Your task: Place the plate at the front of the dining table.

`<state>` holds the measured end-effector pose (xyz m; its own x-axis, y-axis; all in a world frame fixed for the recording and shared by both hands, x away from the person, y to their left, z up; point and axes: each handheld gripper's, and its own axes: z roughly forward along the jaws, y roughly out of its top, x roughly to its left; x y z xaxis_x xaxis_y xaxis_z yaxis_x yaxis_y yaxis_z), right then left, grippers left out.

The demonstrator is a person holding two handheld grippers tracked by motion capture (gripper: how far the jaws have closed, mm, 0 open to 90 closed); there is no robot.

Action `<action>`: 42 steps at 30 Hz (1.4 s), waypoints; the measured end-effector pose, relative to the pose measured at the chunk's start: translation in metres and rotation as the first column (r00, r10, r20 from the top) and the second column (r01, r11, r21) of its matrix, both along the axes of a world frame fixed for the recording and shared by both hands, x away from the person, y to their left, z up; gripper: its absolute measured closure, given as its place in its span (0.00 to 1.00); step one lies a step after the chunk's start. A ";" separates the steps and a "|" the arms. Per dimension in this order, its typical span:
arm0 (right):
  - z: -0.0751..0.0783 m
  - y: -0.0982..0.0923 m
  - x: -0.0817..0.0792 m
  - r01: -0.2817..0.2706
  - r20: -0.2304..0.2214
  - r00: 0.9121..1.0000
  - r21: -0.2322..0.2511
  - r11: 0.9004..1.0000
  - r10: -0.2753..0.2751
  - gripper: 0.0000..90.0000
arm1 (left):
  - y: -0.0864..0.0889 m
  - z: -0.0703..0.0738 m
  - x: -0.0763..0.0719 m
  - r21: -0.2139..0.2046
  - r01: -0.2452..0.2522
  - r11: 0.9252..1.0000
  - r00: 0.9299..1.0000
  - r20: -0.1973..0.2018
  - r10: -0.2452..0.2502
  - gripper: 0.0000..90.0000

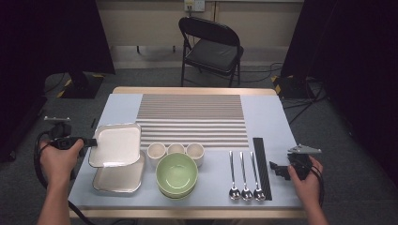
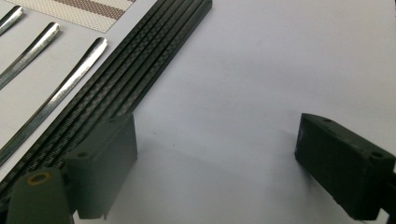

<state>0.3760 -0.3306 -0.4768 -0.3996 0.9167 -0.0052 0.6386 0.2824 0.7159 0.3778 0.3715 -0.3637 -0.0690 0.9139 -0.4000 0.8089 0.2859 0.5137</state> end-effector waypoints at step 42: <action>0.000 0.000 0.000 -0.001 0.003 1.000 -0.002 1.000 0.001 0.13 | -0.040 0.013 0.048 -0.025 0.011 1.000 1.000 0.018 -0.011 0.99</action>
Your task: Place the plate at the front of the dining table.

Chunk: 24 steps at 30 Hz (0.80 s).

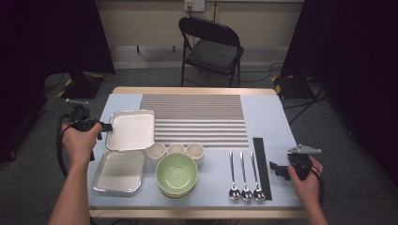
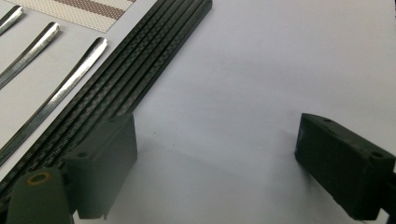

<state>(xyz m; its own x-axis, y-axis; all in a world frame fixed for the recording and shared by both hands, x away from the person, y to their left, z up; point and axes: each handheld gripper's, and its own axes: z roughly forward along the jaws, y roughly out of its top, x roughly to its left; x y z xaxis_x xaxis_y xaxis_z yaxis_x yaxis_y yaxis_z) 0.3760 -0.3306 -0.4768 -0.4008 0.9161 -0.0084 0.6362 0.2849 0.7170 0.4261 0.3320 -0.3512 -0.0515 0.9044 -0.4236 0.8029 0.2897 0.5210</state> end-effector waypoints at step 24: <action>0.000 0.000 0.000 -0.001 -0.001 1.000 0.003 1.000 0.001 0.13 | -0.011 -0.003 0.024 -0.038 -0.040 0.998 0.999 -0.028 0.039 0.99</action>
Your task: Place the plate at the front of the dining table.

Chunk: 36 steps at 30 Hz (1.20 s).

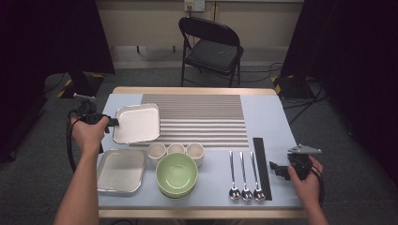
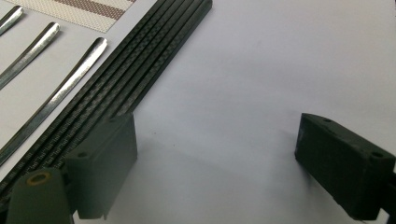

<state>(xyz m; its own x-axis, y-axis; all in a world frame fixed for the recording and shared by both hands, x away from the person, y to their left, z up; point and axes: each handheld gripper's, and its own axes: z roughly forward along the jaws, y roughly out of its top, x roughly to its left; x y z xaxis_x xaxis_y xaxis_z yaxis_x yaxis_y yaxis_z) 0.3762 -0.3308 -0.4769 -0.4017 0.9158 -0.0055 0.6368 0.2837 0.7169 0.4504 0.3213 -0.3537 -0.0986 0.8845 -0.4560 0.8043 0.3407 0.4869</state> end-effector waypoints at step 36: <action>0.000 0.000 0.000 0.000 0.000 1.000 0.000 1.000 0.000 0.13 | -0.022 -0.003 0.029 0.007 0.009 1.000 1.000 -0.023 -0.009 0.99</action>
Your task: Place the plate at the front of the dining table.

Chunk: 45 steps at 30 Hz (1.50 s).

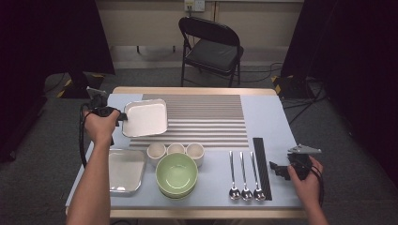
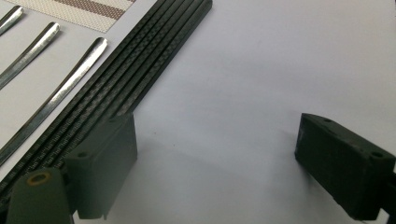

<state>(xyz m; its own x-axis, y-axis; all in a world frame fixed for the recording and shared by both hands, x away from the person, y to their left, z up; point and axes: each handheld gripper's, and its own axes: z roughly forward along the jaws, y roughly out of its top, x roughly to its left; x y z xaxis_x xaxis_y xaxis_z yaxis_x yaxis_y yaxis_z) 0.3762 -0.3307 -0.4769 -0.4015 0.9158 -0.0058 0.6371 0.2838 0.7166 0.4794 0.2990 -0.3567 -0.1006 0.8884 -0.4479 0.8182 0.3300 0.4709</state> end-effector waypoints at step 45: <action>0.000 0.000 0.000 0.002 -0.001 1.000 0.001 1.000 -0.002 0.13 | -0.036 -0.006 0.034 -0.040 0.026 0.999 0.999 -0.018 -0.027 0.99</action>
<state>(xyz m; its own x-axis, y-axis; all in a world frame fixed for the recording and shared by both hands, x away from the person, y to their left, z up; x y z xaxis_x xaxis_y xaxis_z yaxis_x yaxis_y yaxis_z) 0.3761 -0.3307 -0.4769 -0.3999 0.9166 -0.0048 0.6384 0.2823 0.7160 0.5134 0.2629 -0.3623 -0.0861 0.8722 -0.4815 0.8351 0.3267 0.4425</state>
